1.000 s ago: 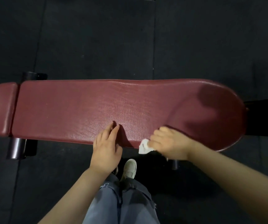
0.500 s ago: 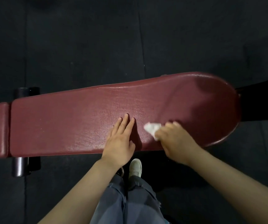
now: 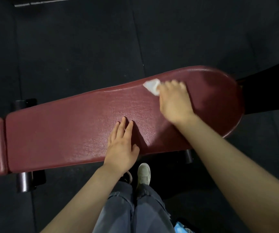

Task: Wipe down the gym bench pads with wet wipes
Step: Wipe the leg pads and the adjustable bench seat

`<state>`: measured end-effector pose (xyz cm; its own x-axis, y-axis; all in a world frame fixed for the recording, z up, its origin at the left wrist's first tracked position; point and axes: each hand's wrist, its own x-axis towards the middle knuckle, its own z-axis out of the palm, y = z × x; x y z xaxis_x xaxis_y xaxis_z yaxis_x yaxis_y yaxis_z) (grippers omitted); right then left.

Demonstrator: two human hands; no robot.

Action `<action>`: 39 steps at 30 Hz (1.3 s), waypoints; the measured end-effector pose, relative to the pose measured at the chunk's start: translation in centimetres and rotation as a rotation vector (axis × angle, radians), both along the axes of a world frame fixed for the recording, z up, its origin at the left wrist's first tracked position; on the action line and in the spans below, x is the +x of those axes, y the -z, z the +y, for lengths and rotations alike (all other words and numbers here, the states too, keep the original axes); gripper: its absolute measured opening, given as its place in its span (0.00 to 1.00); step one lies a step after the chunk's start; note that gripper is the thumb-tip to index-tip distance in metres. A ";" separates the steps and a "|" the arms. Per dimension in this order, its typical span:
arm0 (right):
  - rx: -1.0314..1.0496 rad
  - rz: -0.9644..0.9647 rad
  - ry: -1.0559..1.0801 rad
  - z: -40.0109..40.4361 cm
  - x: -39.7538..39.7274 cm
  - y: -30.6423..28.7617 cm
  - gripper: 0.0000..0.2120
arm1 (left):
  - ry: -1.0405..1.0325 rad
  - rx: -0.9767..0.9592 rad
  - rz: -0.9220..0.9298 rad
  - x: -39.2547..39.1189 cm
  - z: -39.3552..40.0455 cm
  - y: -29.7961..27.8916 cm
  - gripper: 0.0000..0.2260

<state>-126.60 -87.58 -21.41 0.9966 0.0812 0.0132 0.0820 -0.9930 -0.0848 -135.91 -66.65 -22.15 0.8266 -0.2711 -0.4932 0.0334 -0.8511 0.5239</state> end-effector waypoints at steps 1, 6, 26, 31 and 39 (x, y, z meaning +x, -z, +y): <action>0.060 0.006 -0.060 0.0 -3.2 -0.1 0.08 | -0.019 -0.002 0.004 0.1 -0.3 -0.1 0.35; 0.110 0.154 -0.111 -3.0 -15.7 -1.5 0.09 | -0.012 -0.033 -0.080 0.8 -1.4 -0.3 0.35; 0.174 0.037 0.364 -4.3 -17.5 -2.5 0.09 | 0.170 0.012 -0.118 1.1 -4.2 -0.6 0.34; 0.046 -0.182 0.285 -4.6 -2.8 -0.6 0.03 | 0.230 0.021 -0.109 1.2 -3.7 -0.3 0.33; 0.033 -0.007 0.366 -3.3 0.7 -1.8 0.10 | 0.261 0.053 -0.132 0.9 -3.7 0.0 0.32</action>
<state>-125.87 -90.87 -19.60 0.9596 -0.2810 0.0163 -0.2772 -0.9535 -0.1183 -135.02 -70.36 -22.16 0.7904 -0.4595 -0.4051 -0.2557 -0.8484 0.4635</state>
